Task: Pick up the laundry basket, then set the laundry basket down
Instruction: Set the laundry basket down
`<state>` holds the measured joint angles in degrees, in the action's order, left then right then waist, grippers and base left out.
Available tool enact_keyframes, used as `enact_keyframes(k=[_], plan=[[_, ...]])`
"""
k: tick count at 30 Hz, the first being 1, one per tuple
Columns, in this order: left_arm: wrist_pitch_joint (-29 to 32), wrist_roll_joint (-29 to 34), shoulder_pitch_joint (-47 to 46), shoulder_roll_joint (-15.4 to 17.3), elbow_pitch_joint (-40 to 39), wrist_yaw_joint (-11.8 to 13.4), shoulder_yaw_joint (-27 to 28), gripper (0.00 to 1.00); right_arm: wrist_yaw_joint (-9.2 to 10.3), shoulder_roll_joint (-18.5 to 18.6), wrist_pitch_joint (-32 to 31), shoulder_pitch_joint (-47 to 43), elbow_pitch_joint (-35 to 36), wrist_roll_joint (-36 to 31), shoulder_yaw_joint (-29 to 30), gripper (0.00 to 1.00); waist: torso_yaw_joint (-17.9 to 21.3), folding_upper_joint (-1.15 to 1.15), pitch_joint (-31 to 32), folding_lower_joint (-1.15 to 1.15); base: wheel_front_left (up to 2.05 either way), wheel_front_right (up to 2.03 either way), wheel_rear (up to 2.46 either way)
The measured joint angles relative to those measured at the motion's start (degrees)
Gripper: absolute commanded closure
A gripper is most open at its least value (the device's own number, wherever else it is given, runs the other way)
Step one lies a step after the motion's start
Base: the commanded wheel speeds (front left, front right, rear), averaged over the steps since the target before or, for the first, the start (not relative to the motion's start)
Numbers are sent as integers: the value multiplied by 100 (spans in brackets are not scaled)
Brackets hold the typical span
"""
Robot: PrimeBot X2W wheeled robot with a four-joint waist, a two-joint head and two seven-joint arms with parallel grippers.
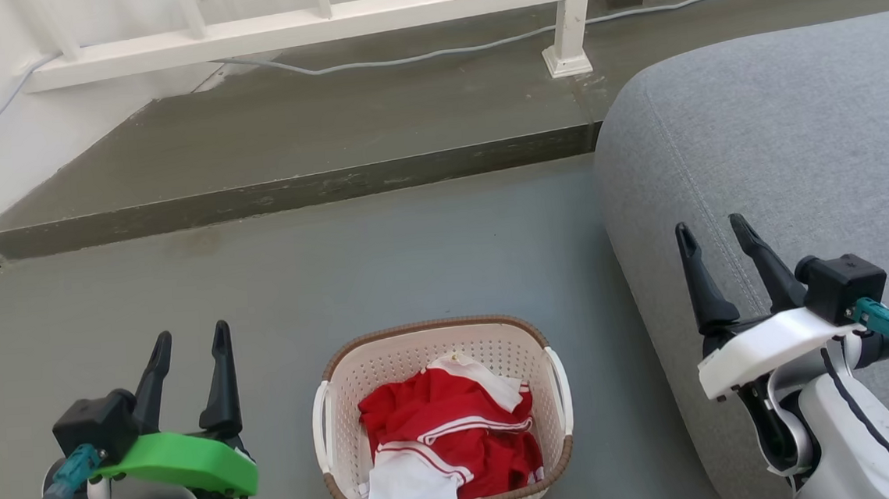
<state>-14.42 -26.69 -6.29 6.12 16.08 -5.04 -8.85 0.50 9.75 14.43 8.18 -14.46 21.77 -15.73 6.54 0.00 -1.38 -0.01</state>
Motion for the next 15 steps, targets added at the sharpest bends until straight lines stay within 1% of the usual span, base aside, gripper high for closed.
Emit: enact_keyframes(k=[2,5,15], plan=[[0,27,42,-10,-21,-5,13,0,-49,-26,0,-41,16,-23,33,0,3,0,-2,0,0,0,0],[0,44,70,-31,-30,-8,34,0,-59,-55,0,-59,26,-74,77,0,6,0,-2,0,0,0,0],[0,77,86,-125,-88,-77,91,0,-200,-126,0,-176,48,-170,216,0,5,0,0,0,0,0,0]])
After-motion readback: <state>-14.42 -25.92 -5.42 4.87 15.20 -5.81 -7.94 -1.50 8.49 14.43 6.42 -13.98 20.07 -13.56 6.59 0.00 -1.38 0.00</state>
